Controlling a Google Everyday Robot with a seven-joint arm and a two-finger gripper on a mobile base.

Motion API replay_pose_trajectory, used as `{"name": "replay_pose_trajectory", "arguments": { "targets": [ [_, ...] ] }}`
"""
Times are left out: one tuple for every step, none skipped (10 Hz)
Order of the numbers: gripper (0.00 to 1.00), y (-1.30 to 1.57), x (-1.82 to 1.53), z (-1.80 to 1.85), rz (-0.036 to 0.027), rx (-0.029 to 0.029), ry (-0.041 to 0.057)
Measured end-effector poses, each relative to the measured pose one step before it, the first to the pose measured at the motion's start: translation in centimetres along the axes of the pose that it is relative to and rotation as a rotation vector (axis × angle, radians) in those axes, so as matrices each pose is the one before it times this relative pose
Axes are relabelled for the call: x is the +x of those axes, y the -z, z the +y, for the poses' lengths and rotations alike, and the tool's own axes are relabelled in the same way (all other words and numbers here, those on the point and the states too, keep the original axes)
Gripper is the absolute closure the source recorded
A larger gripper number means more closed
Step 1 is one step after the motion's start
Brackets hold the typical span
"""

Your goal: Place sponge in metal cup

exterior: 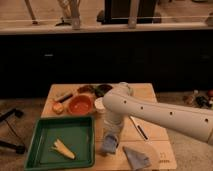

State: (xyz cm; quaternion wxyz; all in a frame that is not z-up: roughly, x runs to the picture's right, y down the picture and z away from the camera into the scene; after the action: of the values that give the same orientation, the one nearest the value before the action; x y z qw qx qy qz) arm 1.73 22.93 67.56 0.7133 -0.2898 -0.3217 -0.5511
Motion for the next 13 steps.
{"name": "replay_pose_trajectory", "arguments": {
  "targets": [
    [1.00, -0.321, 0.050, -0.187, -0.01188, -0.00163, 0.01324],
    [1.00, -0.160, 0.033, 0.022, -0.00711, -0.00080, 0.00453],
    [1.00, -0.193, 0.034, 0.078, -0.00829, -0.00010, 0.00370],
    [1.00, -0.224, 0.049, 0.129, -0.00921, 0.00003, 0.00337],
    [1.00, -0.150, 0.026, 0.055, -0.00608, -0.00043, 0.00265],
    [1.00, -0.189, 0.038, -0.017, -0.00668, -0.00067, 0.00425],
    [1.00, -0.043, 0.003, -0.091, -0.00180, -0.00138, 0.00355],
    [1.00, -0.053, 0.068, 0.248, -0.00470, 0.00180, -0.00112],
    [1.00, -0.023, 0.040, 0.329, -0.00293, -0.00114, -0.00498],
    [1.00, -0.044, 0.065, 0.206, -0.00133, -0.00187, -0.00453],
    [0.93, -0.024, 0.062, 0.109, -0.00521, -0.00291, -0.00430],
    [0.86, 0.000, 0.016, 0.020, -0.00256, -0.00211, -0.00281],
    [0.76, -0.020, -0.013, 0.126, -0.00266, -0.00165, -0.00309]
  ]
}}
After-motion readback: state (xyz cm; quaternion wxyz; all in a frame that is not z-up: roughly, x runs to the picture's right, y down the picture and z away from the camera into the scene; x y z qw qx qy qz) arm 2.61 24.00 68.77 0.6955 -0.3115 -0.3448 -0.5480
